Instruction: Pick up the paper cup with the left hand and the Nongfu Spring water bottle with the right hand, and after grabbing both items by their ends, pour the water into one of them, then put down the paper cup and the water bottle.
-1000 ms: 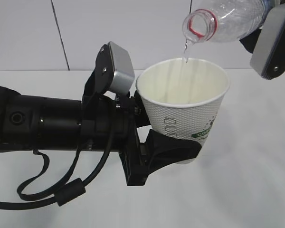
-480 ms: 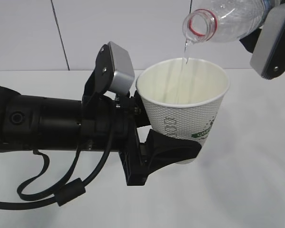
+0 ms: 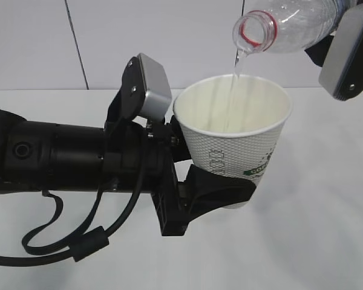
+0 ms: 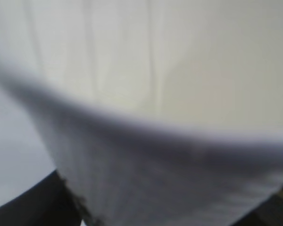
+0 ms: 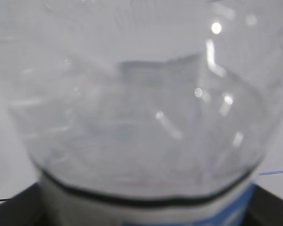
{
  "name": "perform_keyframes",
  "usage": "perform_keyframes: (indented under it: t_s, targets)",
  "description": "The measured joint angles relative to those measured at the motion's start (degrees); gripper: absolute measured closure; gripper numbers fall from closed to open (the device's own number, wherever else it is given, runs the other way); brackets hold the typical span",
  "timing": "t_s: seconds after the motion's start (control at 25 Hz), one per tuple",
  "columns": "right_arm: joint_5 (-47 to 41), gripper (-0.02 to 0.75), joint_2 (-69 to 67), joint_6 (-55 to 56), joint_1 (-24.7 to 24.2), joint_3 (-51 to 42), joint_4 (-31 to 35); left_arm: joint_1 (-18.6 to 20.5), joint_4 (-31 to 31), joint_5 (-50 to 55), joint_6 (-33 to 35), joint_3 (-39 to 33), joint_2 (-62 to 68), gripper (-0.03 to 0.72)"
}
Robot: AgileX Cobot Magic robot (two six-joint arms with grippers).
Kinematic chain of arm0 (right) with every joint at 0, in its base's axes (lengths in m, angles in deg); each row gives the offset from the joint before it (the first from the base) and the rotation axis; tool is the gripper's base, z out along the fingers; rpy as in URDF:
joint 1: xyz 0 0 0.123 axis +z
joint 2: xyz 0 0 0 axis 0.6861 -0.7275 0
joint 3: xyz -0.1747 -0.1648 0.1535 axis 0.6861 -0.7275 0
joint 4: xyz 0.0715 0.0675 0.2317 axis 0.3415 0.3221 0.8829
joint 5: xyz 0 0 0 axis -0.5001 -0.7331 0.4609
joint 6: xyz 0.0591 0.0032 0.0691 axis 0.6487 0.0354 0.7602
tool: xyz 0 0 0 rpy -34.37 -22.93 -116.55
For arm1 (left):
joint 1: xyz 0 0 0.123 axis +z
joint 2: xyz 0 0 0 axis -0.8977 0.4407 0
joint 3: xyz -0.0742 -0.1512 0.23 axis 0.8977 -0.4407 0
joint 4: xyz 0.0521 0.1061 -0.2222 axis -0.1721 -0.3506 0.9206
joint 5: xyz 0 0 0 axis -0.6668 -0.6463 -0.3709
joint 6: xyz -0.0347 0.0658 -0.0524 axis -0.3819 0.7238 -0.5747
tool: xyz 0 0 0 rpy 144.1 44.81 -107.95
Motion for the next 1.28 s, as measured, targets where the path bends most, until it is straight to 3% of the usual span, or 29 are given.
perform_keyframes:
  t_s: [1.28]
  targets:
    - [0.56,0.245,0.0,0.0,0.0,0.0,0.0,0.0,0.0,0.77,0.0,0.0,0.0,0.169]
